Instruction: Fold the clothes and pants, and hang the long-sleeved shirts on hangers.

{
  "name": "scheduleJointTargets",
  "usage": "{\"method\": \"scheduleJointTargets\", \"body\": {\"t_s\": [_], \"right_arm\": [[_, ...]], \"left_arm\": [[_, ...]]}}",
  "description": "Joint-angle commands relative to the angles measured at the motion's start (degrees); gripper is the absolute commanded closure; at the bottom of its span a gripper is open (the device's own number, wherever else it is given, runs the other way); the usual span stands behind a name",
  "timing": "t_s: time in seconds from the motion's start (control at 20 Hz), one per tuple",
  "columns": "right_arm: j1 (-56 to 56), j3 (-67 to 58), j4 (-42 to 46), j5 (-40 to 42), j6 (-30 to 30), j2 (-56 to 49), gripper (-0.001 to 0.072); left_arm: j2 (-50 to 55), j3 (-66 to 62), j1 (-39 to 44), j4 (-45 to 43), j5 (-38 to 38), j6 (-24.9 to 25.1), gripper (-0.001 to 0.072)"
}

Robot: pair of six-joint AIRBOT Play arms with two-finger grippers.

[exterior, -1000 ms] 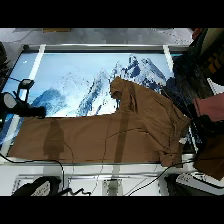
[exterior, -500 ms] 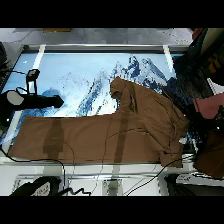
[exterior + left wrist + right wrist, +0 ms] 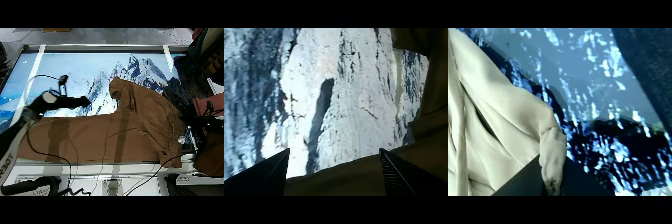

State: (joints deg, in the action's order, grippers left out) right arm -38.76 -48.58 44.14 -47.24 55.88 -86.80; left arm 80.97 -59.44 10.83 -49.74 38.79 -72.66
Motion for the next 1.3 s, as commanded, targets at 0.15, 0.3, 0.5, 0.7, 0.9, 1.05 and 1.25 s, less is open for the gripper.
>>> {"method": "scheduleJointTargets", "body": {"t_s": [0.15, 0.3, 0.5, 0.7, 0.9, 1.05, 1.25], "right_arm": [[0.37, -0.07, -0.50, -1.60, -0.46, 0.13, 0.0675], [0.37, -0.07, -0.57, -2.80, -0.46, 0.13, 0.0674], [0.37, -0.07, -0.66, -3.17, -0.46, 0.13, 0.0674], [0.37, -0.07, -0.66, -3.15, -0.46, 0.13, 0.0674], [0.37, -0.07, -0.66, -3.15, -0.46, 0.13, 0.0674], [0.37, -0.07, -0.68, -3.15, -0.46, 0.13, 0.0675], [0.37, -0.07, -0.68, -3.30, -0.46, 0.13, 0.0674]], "left_arm": [[9.70, -0.96, 15.23, 7.82, -24.72, 1.68, 0.0066], [16.26, -9.49, 16.74, 7.82, -24.48, 1.51, 0.0066], [26.82, -24.00, 16.02, 7.78, -21.38, 1.53, 0.0064], [33.48, -31.41, 15.85, 7.69, -19.91, 1.57, 0.0065], [35.85, -34.75, 15.72, 3.65, -19.50, 0.68, 0.0162], [35.78, -35.45, 15.63, -1.05, -19.41, 0.63, 0.0450], [35.32, -35.45, 15.41, -1.27, -19.21, 0.68, 0.0691]]}}
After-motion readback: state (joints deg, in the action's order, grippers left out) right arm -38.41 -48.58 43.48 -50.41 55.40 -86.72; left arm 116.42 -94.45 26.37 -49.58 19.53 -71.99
